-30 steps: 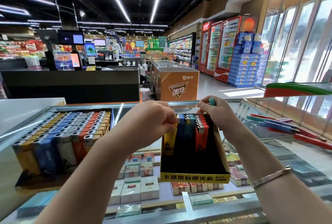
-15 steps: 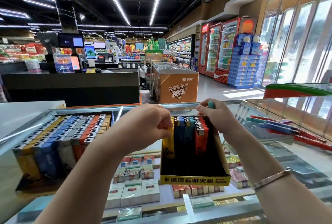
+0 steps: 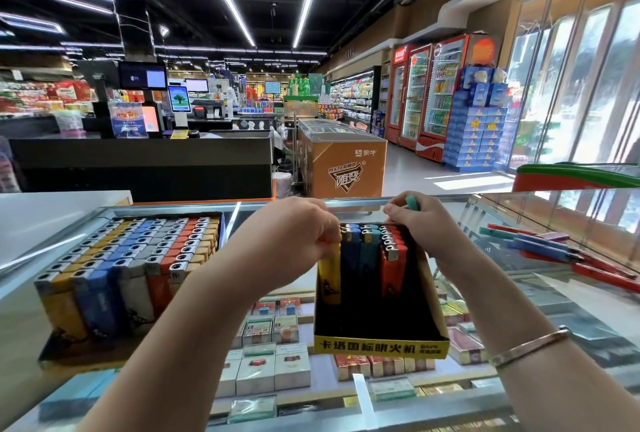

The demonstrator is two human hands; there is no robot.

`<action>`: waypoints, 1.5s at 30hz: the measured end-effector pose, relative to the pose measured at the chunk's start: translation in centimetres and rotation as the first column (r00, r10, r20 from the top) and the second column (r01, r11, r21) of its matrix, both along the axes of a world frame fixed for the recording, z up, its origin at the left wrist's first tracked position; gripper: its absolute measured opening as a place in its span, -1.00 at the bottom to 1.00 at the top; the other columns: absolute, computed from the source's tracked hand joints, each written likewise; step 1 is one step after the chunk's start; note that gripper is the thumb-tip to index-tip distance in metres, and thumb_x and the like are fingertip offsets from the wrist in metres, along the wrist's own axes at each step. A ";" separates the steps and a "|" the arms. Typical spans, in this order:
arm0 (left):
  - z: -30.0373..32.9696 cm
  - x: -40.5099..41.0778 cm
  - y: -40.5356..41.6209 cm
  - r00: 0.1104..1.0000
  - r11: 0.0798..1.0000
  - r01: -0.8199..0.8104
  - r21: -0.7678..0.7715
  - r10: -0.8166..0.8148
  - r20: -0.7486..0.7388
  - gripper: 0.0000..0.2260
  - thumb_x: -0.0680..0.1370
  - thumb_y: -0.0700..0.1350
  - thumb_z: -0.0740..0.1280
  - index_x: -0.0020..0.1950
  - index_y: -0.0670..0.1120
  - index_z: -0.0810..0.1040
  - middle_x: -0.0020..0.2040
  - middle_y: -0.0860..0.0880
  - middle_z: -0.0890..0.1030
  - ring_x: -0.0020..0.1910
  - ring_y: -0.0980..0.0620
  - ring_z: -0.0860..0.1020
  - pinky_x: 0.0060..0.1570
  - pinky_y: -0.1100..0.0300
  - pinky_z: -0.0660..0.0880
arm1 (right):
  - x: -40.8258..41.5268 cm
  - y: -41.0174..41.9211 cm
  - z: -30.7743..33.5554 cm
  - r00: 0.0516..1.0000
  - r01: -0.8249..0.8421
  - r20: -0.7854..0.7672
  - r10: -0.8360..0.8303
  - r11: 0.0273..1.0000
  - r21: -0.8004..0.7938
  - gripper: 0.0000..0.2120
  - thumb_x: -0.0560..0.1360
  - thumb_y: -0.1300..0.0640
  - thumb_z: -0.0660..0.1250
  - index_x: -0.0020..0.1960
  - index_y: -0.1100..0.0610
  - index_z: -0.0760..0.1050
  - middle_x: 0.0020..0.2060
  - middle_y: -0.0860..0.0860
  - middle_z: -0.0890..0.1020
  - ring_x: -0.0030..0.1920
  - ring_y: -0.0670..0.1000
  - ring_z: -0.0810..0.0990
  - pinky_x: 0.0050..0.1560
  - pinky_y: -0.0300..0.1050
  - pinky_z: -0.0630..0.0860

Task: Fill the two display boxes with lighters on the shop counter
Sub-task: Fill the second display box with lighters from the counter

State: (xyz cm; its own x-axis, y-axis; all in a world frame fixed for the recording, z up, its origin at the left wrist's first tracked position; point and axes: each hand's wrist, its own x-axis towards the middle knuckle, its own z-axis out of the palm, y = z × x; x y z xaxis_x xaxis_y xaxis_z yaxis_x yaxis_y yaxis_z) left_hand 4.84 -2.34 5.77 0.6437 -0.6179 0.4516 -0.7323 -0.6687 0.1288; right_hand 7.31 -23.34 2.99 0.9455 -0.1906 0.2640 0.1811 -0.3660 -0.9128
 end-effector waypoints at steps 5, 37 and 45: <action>0.1 0.0 0.3 1.000 1.000 -0.021 0.021 0.021 0.017 -0.91 0.47 -0.09 0.40 -0.05 0.00 0.65 -0.27 0.21 0.43 -0.30 0.21 0.44 -0.21 0.33 0.43 | -0.1 0.0 0.1 1.000 -0.009 -0.002 0.009 1.000 -0.001 -0.90 0.53 0.17 0.28 -0.16 0.12 0.48 -0.25 0.09 0.53 -0.23 0.02 0.50 -0.26 -0.17 0.40; -0.7 -0.9 -1.6 0.995 0.975 0.058 -0.216 -0.038 0.093 -0.68 0.37 0.25 0.21 0.07 0.22 0.50 -0.19 0.32 0.49 -0.17 0.30 0.44 -0.18 0.19 0.53 | -0.9 0.2 1.2 0.961 -0.136 0.268 0.061 0.954 0.268 -0.38 0.59 -0.15 -0.13 -0.25 0.20 0.54 -0.25 0.13 0.63 -0.20 0.05 0.57 0.10 0.01 0.34; -2.5 -1.2 -3.7 0.964 0.924 0.197 -0.327 -0.122 0.235 -0.75 0.44 0.06 0.37 0.12 0.10 0.55 0.05 0.07 0.63 -0.01 0.09 0.57 -0.12 0.17 0.55 | -1.8 2.7 1.1 0.927 -0.356 0.252 0.278 0.862 0.361 -0.42 0.60 -0.09 -0.08 -0.31 0.20 0.54 -0.37 0.15 0.58 -0.38 0.02 0.55 -0.36 -0.25 0.49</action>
State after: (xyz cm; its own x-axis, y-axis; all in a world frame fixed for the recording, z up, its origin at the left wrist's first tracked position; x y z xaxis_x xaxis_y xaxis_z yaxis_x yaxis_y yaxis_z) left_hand 3.64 -6.07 3.26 0.4191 -0.4860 0.7669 -0.8605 -0.4822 0.1646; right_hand 5.49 -20.67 4.07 0.9135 -0.0138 0.4066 0.4051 0.1229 -0.9060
